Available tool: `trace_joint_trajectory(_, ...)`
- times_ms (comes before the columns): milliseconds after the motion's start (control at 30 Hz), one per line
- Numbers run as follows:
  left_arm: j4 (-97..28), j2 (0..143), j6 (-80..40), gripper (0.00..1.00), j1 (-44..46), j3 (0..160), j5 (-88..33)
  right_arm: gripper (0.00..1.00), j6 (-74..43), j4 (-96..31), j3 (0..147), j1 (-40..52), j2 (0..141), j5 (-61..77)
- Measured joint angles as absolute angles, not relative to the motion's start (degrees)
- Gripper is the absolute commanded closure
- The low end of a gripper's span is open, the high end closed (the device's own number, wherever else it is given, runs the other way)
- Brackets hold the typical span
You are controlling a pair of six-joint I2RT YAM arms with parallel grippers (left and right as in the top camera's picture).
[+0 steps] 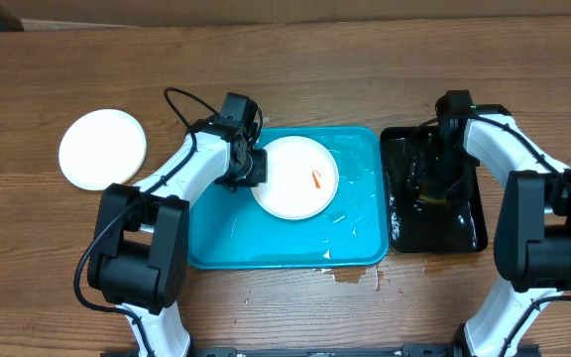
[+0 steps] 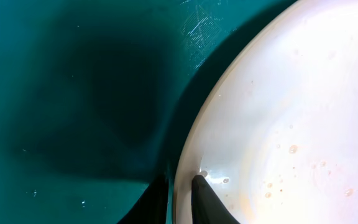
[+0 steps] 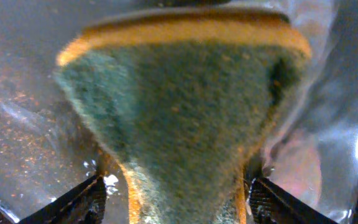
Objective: Clean dirty plates on tray and stack at the side
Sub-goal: 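Lift the sponge with the right gripper out of the black tray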
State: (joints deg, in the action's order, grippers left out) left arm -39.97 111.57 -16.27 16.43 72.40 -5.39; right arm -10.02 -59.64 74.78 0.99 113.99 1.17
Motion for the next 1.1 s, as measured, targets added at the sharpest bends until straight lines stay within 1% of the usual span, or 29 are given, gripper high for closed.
trace_joint_trajectory(33,-40.0,111.6,-16.3,0.83,16.4,72.4,-5.4,0.77,-9.8,-60.2,74.8,1.0,114.0,1.1)
trace_joint_trajectory(67,-39.9,111.6,-16.3,0.83,16.4,72.4,-5.4,0.91,-10.0,-60.9,74.8,0.9,114.1,1.1)
trace_joint_trajectory(100,-40.0,111.6,-16.3,0.83,16.4,72.4,-5.4,0.94,-9.8,-61.2,74.8,0.9,114.2,1.1)
trace_joint_trajectory(133,-39.9,111.6,-16.3,0.83,16.4,72.4,-5.4,0.94,-10.0,-61.5,74.8,0.8,114.2,1.1)
trace_joint_trajectory(167,-39.9,111.6,-16.3,0.82,16.4,72.4,-5.4,0.69,-10.0,-62.0,74.8,0.8,114.3,1.2)
trace_joint_trajectory(200,-39.9,111.6,-16.3,0.82,16.4,72.4,-5.4,0.39,-10.1,-62.3,74.8,0.8,114.3,1.3)
trace_joint_trajectory(233,-39.9,111.6,-16.3,0.81,16.4,72.4,-5.4,0.32,-10.2,-62.3,74.8,0.8,114.4,1.4)
trace_joint_trajectory(433,-39.8,111.6,-16.3,0.8,16.4,72.4,-5.4,0.21,-9.3,-60.4,75.0,0.8,114.4,1.4)
trace_joint_trajectory(533,-39.8,111.6,-16.3,0.8,16.4,72.4,-5.4,0.21,-9.1,-56.9,75.4,0.8,114.4,0.4)
trace_joint_trajectory(567,-39.8,111.6,-16.3,0.8,16.4,72.4,-5.4,0.23,-9.1,-55.5,75.5,0.8,114.4,0.1)
trace_joint_trajectory(600,-39.8,111.6,-16.3,0.8,16.4,72.4,-5.4,0.33,-9.1,-54.4,75.5,0.8,114.4,-0.1)
trace_joint_trajectory(633,-39.8,111.6,-16.3,0.8,16.4,72.4,-5.4,0.57,-9.0,-53.6,75.5,0.8,114.4,-0.3)
trace_joint_trajectory(667,-39.8,111.6,-16.3,0.8,16.4,72.4,-5.4,0.84,-9.1,-53.1,75.5,0.8,114.4,-0.4)
trace_joint_trajectory(700,-39.8,111.6,-16.3,0.8,16.4,72.4,-5.4,0.94,-8.7,-52.7,75.5,0.8,114.4,-0.6)
trace_joint_trajectory(733,-39.8,111.6,-16.3,0.8,16.4,72.4,-5.4,0.94,-8.7,-52.3,75.5,0.8,114.4,-0.6)
trace_joint_trajectory(767,-39.8,111.6,-16.3,0.79,16.4,72.4,-5.4,0.68,-8.7,-52.1,75.5,0.7,114.4,-0.6)
trace_joint_trajectory(800,-39.8,111.6,-16.3,0.8,16.4,72.4,-5.4,0.36,-8.8,-52.0,75.5,0.7,114.4,-0.6)
trace_joint_trajectory(833,-39.7,111.6,-16.3,0.8,16.4,72.4,-5.4,0.31,-9.0,-52.0,75.5,0.7,114.4,-0.3)
trace_joint_trajectory(900,-39.7,111.6,-16.3,0.79,16.4,72.4,-5.4,0.16,-8.9,-51.7,75.6,0.7,114.4,0.0)
trace_joint_trajectory(1000,-39.6,111.6,-16.3,0.79,16.4,72.4,-5.4,0.15,-8.7,-50.7,75.7,0.8,114.4,-0.1)
trace_joint_trajectory(1033,-39.6,111.6,-16.3,0.79,16.4,72.4,-5.4,0.16,-8.7,-50.1,75.7,0.8,114.4,-0.3)
trace_joint_trajectory(1100,-39.5,111.6,-16.3,0.79,16.4,72.4,-5.4,0.32,-8.7,-49.0,75.7,0.7,114.4,-0.4)
